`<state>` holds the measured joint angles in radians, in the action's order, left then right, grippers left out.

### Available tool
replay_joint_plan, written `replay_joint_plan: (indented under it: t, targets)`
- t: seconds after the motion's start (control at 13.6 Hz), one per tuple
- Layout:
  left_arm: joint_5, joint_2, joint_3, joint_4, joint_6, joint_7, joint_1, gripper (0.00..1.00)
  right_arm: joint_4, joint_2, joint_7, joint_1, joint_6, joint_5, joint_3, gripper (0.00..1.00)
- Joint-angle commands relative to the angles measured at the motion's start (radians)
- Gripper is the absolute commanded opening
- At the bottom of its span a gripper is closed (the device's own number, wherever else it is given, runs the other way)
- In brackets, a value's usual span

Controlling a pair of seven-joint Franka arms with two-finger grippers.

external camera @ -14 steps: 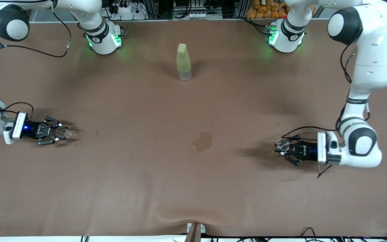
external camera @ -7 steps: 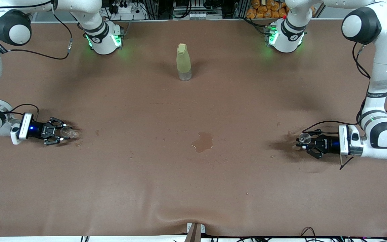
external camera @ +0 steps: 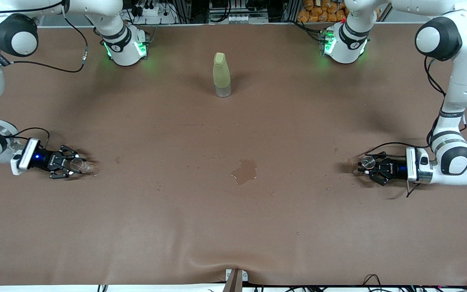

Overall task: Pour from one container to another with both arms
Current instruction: 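Lower the beaker and jigger onto the table with both grippers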

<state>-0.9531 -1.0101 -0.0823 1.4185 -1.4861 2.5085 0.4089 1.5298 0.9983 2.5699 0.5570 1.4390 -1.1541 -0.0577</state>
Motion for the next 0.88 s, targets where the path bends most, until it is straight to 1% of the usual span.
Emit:
replay_joint_plan:
  t: [0.0,0.15,0.22,0.37,0.59,0.74,0.81]
  targets:
    - [0.025,0.007,-0.004,-0.006,0.015,0.010,0.007,0.09,0.001,0.006,-0.042,0.014,-0.003,-0.003,0.015,0.75]
    - [0.027,0.005,-0.005,-0.007,0.015,0.010,0.007,0.24,-0.002,-0.003,-0.051,0.014,-0.005,0.000,0.013,0.83]
    - [0.027,0.005,-0.005,-0.007,0.016,0.010,0.008,0.35,-0.007,-0.006,-0.051,0.017,-0.008,0.002,0.012,0.84]
    - [0.028,0.008,-0.005,-0.009,0.015,0.010,0.010,0.46,-0.007,-0.029,-0.057,0.024,-0.011,0.014,0.010,0.84]
    - [0.028,0.008,-0.005,-0.009,0.017,0.010,0.013,0.52,-0.010,-0.061,-0.143,0.035,-0.025,0.034,0.012,0.84]
    - [0.030,0.011,-0.005,-0.009,0.017,0.010,0.028,0.58,-0.026,-0.110,-0.271,0.021,-0.052,0.048,0.012,0.84]
    - [0.031,0.013,-0.005,-0.009,0.017,0.010,0.045,0.59,-0.037,-0.134,-0.345,0.020,-0.054,0.066,0.015,0.84]
